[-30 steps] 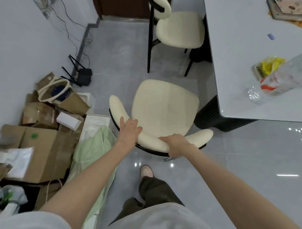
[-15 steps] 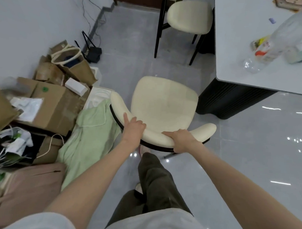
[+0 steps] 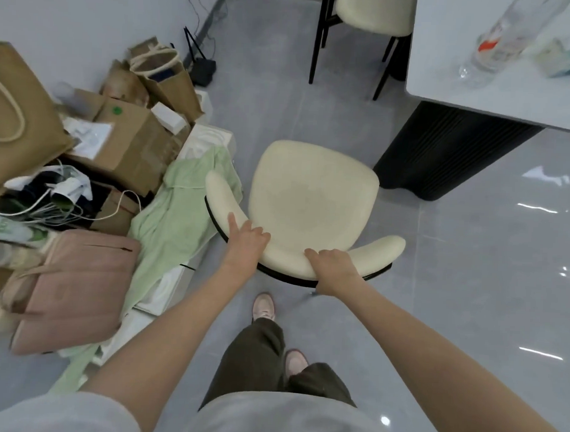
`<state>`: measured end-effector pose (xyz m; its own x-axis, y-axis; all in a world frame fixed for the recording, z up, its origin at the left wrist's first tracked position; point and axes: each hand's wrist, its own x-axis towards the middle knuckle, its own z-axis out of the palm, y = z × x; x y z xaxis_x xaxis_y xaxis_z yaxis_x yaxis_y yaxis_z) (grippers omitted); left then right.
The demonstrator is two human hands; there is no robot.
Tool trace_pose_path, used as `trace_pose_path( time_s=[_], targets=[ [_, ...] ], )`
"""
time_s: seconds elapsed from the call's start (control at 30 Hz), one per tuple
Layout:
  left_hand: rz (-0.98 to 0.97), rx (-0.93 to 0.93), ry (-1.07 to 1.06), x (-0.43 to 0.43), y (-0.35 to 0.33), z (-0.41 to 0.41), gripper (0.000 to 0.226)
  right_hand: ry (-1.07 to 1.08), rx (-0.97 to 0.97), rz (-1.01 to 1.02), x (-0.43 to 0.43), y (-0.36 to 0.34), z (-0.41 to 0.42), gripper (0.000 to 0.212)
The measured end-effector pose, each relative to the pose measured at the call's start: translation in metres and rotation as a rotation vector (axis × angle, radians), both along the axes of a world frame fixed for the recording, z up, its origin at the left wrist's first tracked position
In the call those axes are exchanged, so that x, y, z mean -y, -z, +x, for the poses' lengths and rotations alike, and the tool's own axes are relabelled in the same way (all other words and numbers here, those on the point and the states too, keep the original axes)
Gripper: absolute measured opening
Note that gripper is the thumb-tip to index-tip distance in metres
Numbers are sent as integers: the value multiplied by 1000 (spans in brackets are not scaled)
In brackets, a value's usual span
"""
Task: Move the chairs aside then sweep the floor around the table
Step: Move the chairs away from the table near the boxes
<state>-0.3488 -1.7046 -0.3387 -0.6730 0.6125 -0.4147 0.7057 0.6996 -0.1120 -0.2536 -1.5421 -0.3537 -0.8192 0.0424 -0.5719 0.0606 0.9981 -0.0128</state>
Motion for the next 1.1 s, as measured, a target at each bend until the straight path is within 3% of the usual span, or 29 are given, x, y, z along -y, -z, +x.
trace_pose_path(
  time_s=[0.17, 0.6, 1.1],
  targets=[
    [-29, 10, -71, 16, 0, 63, 49, -48, -35, 9, 12, -7, 54, 57],
    [-113, 42, -114, 87, -1, 201, 47, -183, -41, 33, 75, 0, 175, 53],
    [-51, -32, -76, 207, 6, 305, 43, -110, -100, 54, 198, -3, 290, 58]
  ],
)
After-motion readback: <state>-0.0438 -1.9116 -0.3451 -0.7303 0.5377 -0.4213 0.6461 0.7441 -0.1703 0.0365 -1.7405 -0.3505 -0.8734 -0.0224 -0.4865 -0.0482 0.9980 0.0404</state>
